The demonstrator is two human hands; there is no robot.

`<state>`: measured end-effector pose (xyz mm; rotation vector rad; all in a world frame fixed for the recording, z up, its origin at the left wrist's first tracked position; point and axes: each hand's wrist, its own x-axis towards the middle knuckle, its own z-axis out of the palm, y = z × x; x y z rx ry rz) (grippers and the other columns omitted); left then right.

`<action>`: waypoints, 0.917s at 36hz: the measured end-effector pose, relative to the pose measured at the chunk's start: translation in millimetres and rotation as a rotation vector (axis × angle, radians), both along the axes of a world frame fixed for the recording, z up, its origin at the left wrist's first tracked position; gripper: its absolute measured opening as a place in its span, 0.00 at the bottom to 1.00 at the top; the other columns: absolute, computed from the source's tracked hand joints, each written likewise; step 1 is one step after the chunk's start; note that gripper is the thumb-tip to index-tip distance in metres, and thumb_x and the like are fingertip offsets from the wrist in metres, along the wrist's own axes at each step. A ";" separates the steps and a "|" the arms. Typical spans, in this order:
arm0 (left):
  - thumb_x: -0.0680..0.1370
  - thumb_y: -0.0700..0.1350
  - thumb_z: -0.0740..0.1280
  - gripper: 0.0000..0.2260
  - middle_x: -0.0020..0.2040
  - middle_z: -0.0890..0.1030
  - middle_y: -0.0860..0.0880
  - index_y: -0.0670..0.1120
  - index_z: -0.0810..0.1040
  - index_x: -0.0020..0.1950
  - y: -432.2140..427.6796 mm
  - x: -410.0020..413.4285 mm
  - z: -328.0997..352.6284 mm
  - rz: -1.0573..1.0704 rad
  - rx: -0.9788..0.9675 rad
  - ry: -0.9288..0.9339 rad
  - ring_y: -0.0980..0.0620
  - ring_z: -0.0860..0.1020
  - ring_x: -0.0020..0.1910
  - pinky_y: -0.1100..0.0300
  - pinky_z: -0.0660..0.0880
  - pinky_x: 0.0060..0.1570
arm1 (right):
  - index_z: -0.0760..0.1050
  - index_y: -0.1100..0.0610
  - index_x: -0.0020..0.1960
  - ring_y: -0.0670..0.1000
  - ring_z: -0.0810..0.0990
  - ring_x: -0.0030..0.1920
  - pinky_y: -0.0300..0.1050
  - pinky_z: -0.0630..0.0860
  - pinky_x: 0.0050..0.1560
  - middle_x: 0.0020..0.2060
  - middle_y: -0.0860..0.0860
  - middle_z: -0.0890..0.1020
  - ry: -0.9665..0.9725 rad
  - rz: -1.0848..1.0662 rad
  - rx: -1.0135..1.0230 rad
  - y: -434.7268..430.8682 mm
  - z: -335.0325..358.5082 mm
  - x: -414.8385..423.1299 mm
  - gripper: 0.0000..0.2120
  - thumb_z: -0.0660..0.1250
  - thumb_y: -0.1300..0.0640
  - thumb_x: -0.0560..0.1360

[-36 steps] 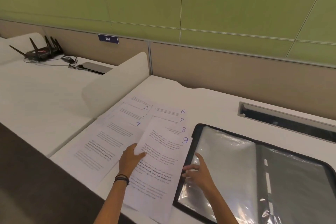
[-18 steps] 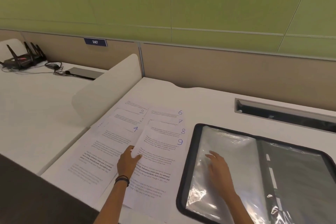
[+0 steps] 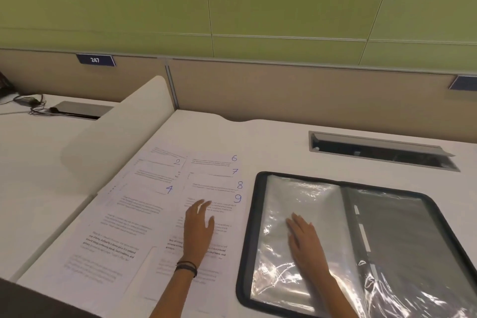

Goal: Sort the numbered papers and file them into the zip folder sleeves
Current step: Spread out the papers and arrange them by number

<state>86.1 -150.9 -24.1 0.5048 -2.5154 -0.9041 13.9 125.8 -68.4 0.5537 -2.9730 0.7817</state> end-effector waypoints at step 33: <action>0.80 0.46 0.62 0.02 0.40 0.75 0.52 0.49 0.70 0.50 118.0 -43.3 29.3 -0.310 0.467 -0.433 0.57 0.74 0.39 0.70 0.74 0.36 | 0.68 0.41 0.60 0.45 0.81 0.46 0.31 0.75 0.45 0.51 0.49 0.80 -0.384 -0.015 -0.656 49.3 61.5 -17.4 0.16 0.60 0.61 0.79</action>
